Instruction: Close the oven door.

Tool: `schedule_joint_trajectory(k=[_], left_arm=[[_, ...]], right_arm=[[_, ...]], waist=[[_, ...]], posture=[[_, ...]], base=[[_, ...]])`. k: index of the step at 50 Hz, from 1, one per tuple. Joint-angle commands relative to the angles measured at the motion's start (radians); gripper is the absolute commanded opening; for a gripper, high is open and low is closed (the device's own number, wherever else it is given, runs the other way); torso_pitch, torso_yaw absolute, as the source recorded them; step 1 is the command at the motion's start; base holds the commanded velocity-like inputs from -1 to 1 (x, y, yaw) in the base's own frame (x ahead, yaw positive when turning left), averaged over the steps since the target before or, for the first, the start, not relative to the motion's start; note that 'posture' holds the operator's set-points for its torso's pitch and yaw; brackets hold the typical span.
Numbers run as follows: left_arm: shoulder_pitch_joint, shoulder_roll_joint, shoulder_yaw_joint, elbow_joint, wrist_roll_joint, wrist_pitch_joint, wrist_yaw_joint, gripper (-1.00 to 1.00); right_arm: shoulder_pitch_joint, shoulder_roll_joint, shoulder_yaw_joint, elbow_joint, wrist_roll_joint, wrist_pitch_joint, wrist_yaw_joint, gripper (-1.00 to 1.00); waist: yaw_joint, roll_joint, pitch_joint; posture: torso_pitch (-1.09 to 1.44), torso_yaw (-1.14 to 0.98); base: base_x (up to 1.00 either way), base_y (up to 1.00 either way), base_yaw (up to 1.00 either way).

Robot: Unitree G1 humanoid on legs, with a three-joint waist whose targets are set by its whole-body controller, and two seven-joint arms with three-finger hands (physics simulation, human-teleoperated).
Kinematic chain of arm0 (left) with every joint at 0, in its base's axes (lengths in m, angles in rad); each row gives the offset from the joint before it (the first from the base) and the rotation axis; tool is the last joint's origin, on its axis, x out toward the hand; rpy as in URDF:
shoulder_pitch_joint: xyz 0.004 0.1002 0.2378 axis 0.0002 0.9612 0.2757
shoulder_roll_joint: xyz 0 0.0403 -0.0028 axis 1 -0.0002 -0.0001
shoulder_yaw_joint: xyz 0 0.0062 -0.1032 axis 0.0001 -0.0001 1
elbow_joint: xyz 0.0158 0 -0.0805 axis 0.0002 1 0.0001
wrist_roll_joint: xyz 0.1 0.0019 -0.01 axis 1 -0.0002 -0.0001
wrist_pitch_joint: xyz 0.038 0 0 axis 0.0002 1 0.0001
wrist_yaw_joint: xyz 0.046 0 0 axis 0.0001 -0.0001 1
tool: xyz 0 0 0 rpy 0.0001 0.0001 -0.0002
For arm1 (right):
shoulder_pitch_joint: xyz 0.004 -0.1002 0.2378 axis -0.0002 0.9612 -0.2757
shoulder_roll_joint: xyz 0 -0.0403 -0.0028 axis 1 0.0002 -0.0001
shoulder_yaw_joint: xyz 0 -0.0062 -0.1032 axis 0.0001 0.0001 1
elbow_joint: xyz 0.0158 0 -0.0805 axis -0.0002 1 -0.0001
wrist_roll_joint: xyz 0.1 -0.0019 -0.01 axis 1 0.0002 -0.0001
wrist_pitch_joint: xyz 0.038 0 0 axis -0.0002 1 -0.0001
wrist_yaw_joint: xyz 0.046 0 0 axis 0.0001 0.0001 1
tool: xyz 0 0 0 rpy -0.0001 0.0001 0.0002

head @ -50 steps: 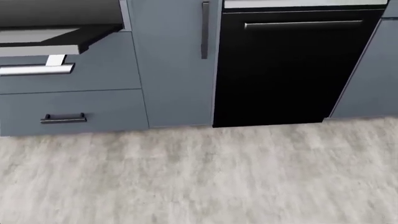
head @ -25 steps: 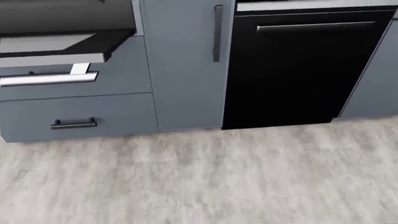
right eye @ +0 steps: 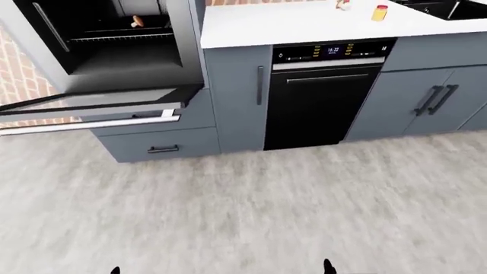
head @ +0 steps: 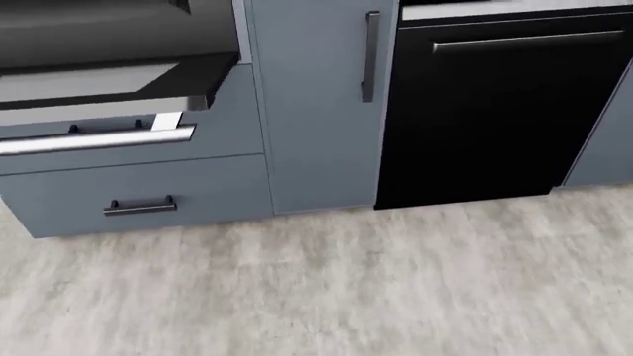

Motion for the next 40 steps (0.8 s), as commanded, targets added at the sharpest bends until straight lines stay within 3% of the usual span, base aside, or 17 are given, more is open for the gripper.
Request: schedule_joint_trajectory(k=[1,6,8,9,10,15,19,21,23,24,26,33,36,38,39,40], left_arm=[[-0.004,0.002,0.001,-0.010,0.000,-0.019,-0.005,1.00],[0.003,0.001,-0.004,-0.011,-0.008,-0.029,0.000,1.00],[0.008,0.002,-0.006,-0.011,-0.014,-0.033,0.001,1.00],[0.011,0.005,-0.006,-0.011,-0.017,-0.042,-0.002,1.00],[0.015,0.009,-0.007,-0.011,-0.019,-0.046,0.000,1.00],[0.020,0.013,-0.010,-0.010,-0.026,-0.056,-0.010,1.00],[0.021,0.017,-0.012,-0.010,-0.023,-0.061,-0.017,1.00],[0.019,0.019,-0.010,-0.010,-0.021,-0.061,-0.018,1.00],[0.020,0.021,-0.011,-0.010,-0.014,-0.063,-0.015,1.00],[0.020,0.020,-0.011,-0.010,-0.012,-0.064,-0.014,1.00],[0.021,0.020,-0.010,-0.010,-0.012,-0.066,-0.015,1.00],[0.025,0.020,-0.010,-0.010,-0.010,-0.068,-0.017,1.00],[0.026,0.021,-0.010,-0.010,-0.009,-0.070,-0.018,1.00],[0.026,0.021,-0.011,-0.010,-0.008,-0.071,-0.017,1.00],[0.026,0.020,-0.010,-0.010,-0.009,-0.070,-0.019,1.00],[0.027,0.021,-0.011,-0.010,-0.008,-0.070,-0.017,1.00]], right_arm=[[-0.002,-0.025,-0.012,-0.018,0.014,-0.025,-0.010,1.00],[-0.001,-0.025,-0.013,-0.018,0.015,-0.024,-0.007,1.00],[0.000,-0.026,-0.012,-0.018,0.015,-0.026,-0.009,1.00],[-0.001,-0.026,-0.012,-0.018,0.016,-0.026,-0.008,1.00],[0.000,-0.026,-0.012,-0.018,0.016,-0.027,-0.008,1.00],[0.000,-0.026,-0.011,-0.018,0.018,-0.025,-0.007,1.00],[0.000,-0.025,-0.010,-0.018,0.018,-0.025,-0.007,1.00],[-0.001,-0.026,-0.009,-0.018,0.018,-0.025,-0.007,1.00],[0.000,-0.026,-0.009,-0.018,0.017,-0.024,-0.007,1.00],[0.000,-0.026,-0.010,-0.018,0.017,-0.025,-0.007,1.00],[0.000,-0.026,-0.010,-0.018,0.017,-0.024,-0.007,1.00],[0.000,-0.027,-0.010,-0.018,0.017,-0.025,-0.005,1.00],[0.001,-0.026,-0.010,-0.018,0.016,-0.025,-0.006,1.00],[-0.002,-0.025,-0.009,-0.018,0.016,-0.024,-0.005,1.00],[-0.002,-0.024,-0.009,-0.018,0.016,-0.025,-0.005,1.00],[-0.001,-0.023,-0.009,-0.018,0.017,-0.025,-0.003,1.00]], waist=[[-0.003,-0.011,-0.003],[-0.009,-0.067,0.001],[-0.011,-0.107,-0.001],[-0.014,-0.139,-0.011],[-0.022,-0.100,-0.001],[-0.022,-0.091,-0.006],[-0.018,-0.043,0.002],[-0.017,-0.003,0.000],[-0.011,0.069,-0.018],[-0.006,0.021,-0.011],[-0.002,0.022,-0.003],[-0.008,-0.039,0.003],[-0.010,-0.081,0.003],[-0.014,-0.133,-0.009],[-0.021,-0.099,0.000],[-0.023,-0.096,-0.001]], posture=[[0.00,0.00],[0.00,0.00],[0.00,0.00],[0.00,0.00],[0.00,0.00],[0.00,0.00],[0.00,0.00],[0.00,0.00],[0.00,0.00],[0.00,0.00],[0.00,0.00],[0.00,0.00],[0.00,0.00],[0.00,0.00],[0.00,0.00],[0.00,0.00]], base=[[0.00,0.20,0.00],[0.00,0.20,0.00],[0.00,0.21,0.00],[0.00,0.20,0.00],[0.00,0.22,0.00],[0.00,0.21,0.00],[0.00,0.21,0.00],[0.00,0.21,0.00],[0.00,0.21,0.00],[0.00,0.20,0.00],[0.00,0.21,0.00],[0.00,0.21,0.00],[0.00,0.20,0.00],[0.00,0.21,0.00],[0.00,0.21,0.00],[0.00,0.20,0.00]])
